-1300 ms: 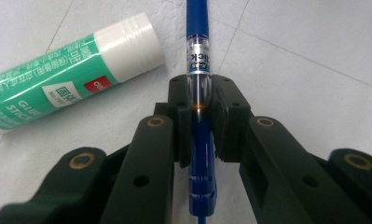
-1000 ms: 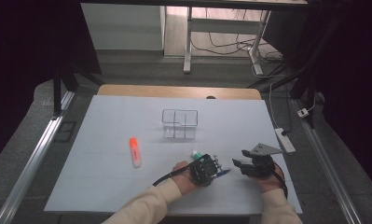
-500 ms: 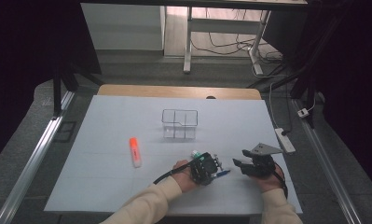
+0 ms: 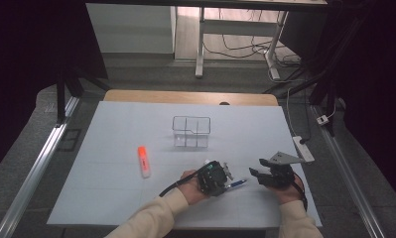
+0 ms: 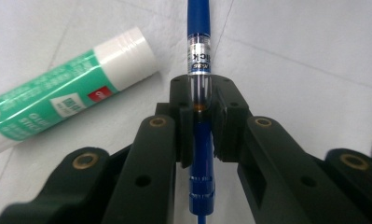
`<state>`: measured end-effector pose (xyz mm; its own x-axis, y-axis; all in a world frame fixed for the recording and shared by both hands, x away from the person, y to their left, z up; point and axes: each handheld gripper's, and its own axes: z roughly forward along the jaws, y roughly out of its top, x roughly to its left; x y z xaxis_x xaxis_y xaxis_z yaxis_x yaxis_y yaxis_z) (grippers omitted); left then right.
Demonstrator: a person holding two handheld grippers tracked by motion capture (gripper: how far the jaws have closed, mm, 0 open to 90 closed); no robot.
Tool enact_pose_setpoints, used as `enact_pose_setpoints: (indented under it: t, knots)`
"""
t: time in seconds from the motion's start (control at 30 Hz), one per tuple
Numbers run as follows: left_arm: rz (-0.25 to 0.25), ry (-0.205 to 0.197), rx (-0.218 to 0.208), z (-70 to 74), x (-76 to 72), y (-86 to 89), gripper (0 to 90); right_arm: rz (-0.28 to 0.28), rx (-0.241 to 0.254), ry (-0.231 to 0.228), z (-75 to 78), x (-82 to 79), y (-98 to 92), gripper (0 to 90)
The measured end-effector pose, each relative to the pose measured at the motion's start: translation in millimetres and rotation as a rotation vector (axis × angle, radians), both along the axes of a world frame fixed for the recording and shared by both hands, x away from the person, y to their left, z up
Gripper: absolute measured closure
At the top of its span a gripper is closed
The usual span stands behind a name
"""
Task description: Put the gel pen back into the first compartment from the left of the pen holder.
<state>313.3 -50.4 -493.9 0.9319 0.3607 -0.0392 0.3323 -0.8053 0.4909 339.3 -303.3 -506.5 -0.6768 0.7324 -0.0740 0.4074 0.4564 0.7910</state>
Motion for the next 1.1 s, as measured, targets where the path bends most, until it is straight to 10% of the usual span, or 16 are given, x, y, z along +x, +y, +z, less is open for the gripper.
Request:
enact_pose_setpoints:
  t: [0.6,1.1]
  knots:
    - [0.087,-0.031,-0.317,32.7,12.8,60.9,79.4,-0.002,0.007,-0.004,0.3,-0.2,-0.6,42.1]
    - [0.141,-0.07,-0.48,47.2,19.8,89.7,79.4,0.0,0.011,-0.002,-0.4,-0.1,0.3,42.1]
